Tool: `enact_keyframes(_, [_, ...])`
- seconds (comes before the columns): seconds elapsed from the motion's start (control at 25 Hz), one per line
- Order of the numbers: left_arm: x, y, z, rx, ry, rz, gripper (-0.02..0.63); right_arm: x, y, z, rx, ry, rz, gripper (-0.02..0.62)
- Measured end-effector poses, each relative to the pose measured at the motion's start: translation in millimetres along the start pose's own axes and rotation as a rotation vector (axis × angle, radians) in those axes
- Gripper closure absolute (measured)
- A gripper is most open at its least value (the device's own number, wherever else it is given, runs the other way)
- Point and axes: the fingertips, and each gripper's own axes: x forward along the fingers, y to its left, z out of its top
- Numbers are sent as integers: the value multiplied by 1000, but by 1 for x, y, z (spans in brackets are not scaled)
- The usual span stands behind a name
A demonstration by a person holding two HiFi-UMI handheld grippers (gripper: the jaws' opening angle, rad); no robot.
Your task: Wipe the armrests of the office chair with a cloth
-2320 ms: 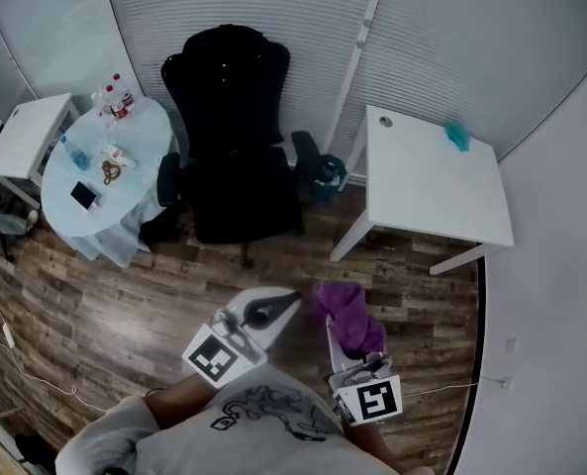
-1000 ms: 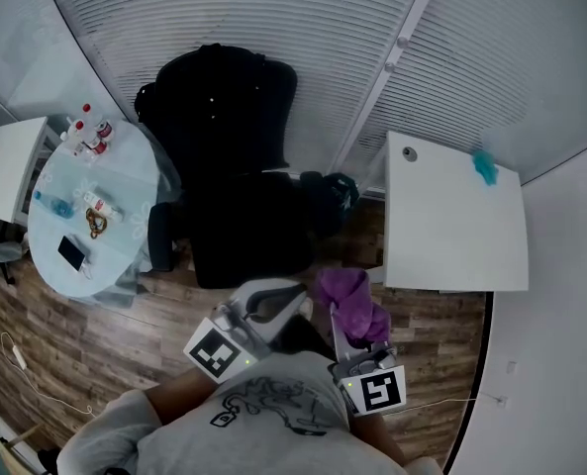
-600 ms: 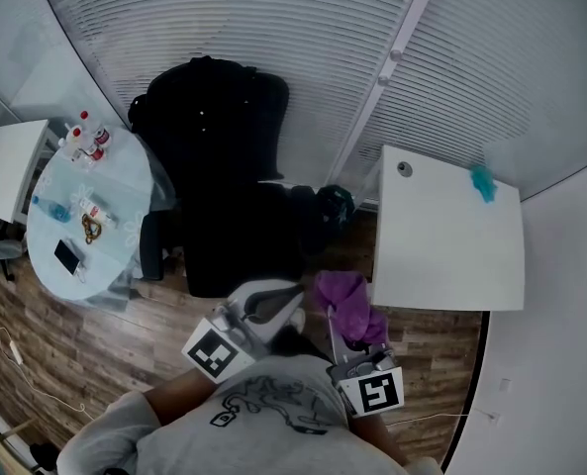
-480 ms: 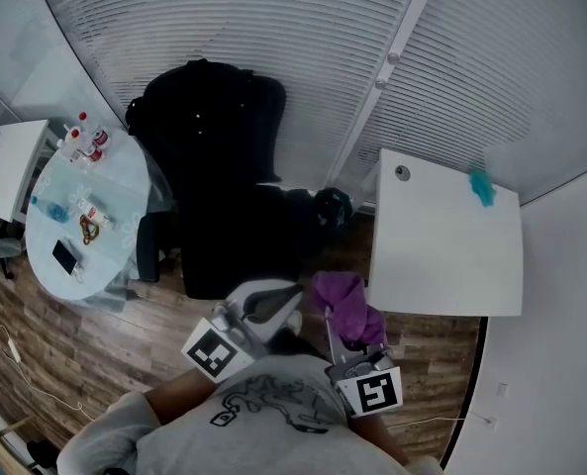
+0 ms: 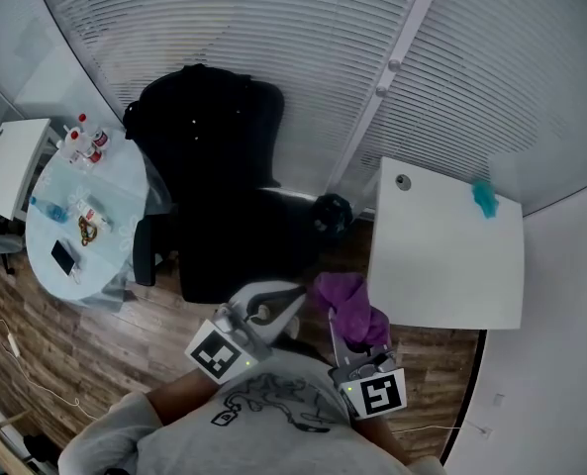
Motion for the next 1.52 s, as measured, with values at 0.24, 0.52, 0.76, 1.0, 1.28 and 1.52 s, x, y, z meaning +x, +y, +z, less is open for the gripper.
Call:
enact_keyframes(0.24, [5,16,1,13,31,-17,604,14,-6,6,13,3,-7,568])
enact_keyframes(0.52, [9,33,-16,-18,64,-15,604,29,-12,-11,29,41,-13,568])
enact_keyframes(0.76, [9,42,-51,-64,131,-24,604,39,-17,-41,67,106,-12,568])
enact_keyframes(1.0, [9,56,-86,-128,174,-19,604,48,-20,-74,106,158,-7,568])
enact_keyframes(1.28, [19,73,-99,-126,174,-21,604,66,-24,-87,79,171,5,568])
enact_keyframes(1.52, [25,92,-123,-141,171,-17,604,91,-33,-121,29,217,13,568])
